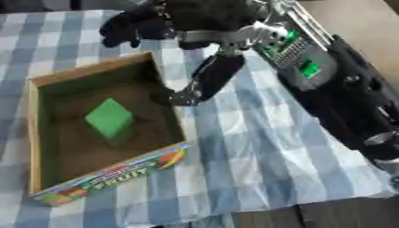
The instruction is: Pick up objects on the table and place them in the box.
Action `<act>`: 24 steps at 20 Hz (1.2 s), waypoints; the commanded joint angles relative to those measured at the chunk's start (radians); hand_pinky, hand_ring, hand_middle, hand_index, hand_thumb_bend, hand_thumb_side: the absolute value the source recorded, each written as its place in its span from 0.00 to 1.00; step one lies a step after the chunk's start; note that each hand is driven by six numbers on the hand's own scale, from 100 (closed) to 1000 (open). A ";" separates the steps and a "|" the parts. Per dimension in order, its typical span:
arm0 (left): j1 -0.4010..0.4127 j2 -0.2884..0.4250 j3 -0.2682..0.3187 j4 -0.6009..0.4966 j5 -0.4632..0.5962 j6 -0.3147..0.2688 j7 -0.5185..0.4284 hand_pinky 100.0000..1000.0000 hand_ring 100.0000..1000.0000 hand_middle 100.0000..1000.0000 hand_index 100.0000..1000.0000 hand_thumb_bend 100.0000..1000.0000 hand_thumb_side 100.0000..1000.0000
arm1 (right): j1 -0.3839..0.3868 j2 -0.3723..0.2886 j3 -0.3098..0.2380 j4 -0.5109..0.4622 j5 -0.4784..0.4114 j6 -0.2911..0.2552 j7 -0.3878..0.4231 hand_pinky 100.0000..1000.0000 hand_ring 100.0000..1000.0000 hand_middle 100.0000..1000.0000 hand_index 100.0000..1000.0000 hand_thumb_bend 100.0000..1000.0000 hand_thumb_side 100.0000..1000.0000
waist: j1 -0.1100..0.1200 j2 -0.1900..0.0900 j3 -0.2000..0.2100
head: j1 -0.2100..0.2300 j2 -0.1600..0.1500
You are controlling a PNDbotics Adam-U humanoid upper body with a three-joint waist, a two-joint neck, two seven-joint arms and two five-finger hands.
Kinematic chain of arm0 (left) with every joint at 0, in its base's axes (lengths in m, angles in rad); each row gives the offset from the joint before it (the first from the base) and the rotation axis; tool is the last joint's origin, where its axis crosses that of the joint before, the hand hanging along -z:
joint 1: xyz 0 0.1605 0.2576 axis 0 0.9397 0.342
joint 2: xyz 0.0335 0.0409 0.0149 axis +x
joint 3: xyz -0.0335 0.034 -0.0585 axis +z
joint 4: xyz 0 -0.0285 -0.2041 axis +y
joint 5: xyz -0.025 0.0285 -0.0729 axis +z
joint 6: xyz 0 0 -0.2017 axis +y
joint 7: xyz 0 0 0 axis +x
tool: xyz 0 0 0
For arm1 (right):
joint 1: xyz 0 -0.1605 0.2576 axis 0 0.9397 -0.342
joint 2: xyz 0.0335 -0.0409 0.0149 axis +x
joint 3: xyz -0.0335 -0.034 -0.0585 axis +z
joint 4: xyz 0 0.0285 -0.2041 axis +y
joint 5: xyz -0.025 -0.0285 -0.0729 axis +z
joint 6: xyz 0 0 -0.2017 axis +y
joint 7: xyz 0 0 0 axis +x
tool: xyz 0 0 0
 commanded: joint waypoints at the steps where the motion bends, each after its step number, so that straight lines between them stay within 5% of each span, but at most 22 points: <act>1: -0.002 0.008 0.017 -0.006 -0.011 0.002 0.003 0.81 0.64 0.64 0.81 0.00 0.58 | 0.021 -0.045 -0.055 -0.042 -0.069 0.039 -0.050 0.72 0.71 0.94 1.00 0.00 0.44 | 0.005 -0.012 -0.006 | 0.020 -0.015; 11: 0.006 -0.022 0.004 0.009 -0.028 0.011 -0.012 0.81 0.64 0.64 0.79 0.00 0.60 | 0.136 -0.040 -0.150 -0.059 -0.164 0.089 -0.126 0.69 0.68 0.95 1.00 0.00 0.41 | 0.014 -0.003 -0.041 | 0.084 -0.034; 24: 0.009 -0.045 -0.014 0.027 -0.043 0.019 -0.033 0.81 0.64 0.64 0.78 0.00 0.62 | 0.203 0.007 -0.174 -0.028 -0.159 0.114 -0.152 0.67 0.66 0.94 1.00 0.00 0.52 | 0.018 0.003 -0.067 | 0.158 -0.033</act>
